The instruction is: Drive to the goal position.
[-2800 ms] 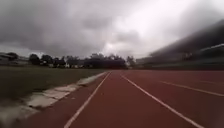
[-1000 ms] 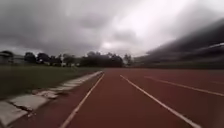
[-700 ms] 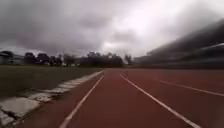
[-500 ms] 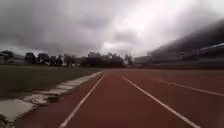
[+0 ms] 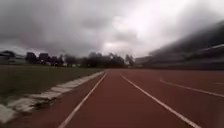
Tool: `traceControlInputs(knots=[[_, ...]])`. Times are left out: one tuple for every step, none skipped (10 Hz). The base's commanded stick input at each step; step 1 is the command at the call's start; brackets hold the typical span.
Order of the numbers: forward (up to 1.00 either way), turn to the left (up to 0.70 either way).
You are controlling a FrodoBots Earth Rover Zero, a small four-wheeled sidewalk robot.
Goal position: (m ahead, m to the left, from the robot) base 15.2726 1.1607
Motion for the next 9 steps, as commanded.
traceControlInputs(knots=[[0.70,0.04],[0.70,0.07],[0.70,0.08],[0.70,0.09],[0.70,0.10],[0.70,0.09],[0.70,0.06],[0.70,0.03],[0.70,-0.01]])
